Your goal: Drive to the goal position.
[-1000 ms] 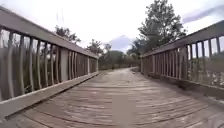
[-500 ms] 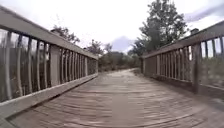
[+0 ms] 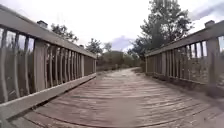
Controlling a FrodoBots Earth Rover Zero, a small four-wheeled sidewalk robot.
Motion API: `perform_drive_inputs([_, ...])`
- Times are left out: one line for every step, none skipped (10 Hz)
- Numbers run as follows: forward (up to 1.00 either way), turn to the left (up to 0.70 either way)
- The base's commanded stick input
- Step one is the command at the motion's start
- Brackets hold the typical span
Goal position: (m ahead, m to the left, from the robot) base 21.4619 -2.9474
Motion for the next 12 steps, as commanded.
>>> perform_drive_inputs([0.7,-0.35])
perform_drive_inputs([0.7,-0.04])
perform_drive_inputs([0.7,0.0])
perform_drive_inputs([0.7,0.0])
perform_drive_inputs([0.7,0.0])
perform_drive_inputs([0.7,0.0])
perform_drive_inputs([0.7,0.0])
perform_drive_inputs([0.7,0.0])
perform_drive_inputs([0.7,0.0])
perform_drive_inputs([0.7,0.0])
perform_drive_inputs([0.7,0.0])
perform_drive_inputs([0.7,0.0])
